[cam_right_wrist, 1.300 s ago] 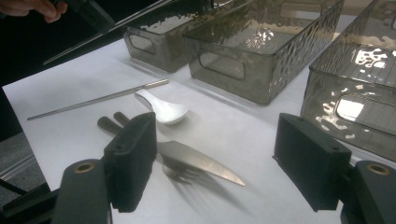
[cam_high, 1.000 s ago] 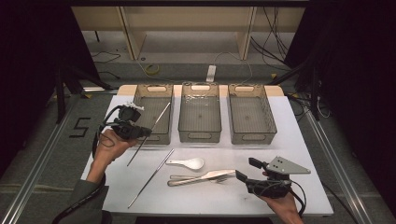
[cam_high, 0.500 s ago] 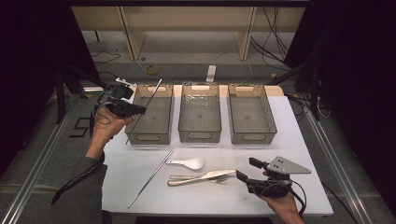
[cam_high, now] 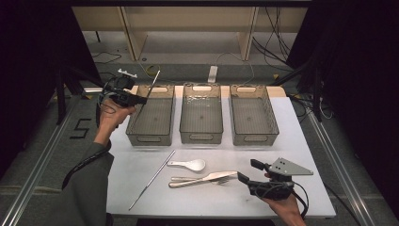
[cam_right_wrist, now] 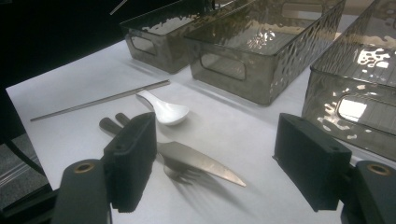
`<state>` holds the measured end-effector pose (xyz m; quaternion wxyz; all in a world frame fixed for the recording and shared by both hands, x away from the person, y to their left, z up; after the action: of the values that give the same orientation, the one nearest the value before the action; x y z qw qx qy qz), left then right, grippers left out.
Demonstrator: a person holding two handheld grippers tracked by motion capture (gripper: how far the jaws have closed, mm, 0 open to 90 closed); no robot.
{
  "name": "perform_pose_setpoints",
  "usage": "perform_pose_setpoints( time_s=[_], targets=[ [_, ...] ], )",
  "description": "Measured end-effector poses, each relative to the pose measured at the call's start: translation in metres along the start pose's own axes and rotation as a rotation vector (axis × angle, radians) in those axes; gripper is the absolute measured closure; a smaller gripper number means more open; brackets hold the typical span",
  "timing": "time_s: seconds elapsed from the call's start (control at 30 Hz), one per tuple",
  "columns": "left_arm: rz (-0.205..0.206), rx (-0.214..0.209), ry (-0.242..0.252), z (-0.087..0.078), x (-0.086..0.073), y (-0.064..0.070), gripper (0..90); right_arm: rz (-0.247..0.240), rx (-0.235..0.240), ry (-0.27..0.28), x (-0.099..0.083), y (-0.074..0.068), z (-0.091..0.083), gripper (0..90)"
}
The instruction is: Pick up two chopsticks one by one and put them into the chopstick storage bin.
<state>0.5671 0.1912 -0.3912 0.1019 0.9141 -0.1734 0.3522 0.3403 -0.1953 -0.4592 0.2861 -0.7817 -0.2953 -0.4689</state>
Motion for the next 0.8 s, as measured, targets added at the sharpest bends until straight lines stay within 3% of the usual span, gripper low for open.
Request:
perform_pose_setpoints(
  time_s=[0.33,0.5,0.6,0.8],
  targets=[
    [-0.036,0.001,0.023,0.015,0.002,-0.014,85.2,-0.002,0.003,-0.003,0.000,0.000,0.001,30.5],
    [-0.060,0.017,0.022,0.024,-0.005,-0.024,85.2,-0.001,0.004,-0.002,0.000,-0.001,0.000,30.5],
    [-0.095,0.011,0.030,0.029,-0.009,-0.031,85.2,-0.001,0.006,-0.004,-0.001,-0.001,0.001,30.4],
    [-0.099,0.019,0.015,0.037,-0.020,-0.034,85.2,0.002,0.006,-0.005,-0.001,-0.001,0.001,30.4]
  ],
)
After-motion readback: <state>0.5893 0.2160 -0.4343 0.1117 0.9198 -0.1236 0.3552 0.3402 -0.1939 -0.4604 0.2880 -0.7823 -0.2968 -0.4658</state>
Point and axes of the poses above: each handheld gripper's, and its own axes: z roughly forward along the jaws, x roughly out of its top, y roughly to its right, the point moved 7 cm from there along z, roughly forward along the jaws, and after that the axes turned 5 degrees about x, right-handed, at the moved point
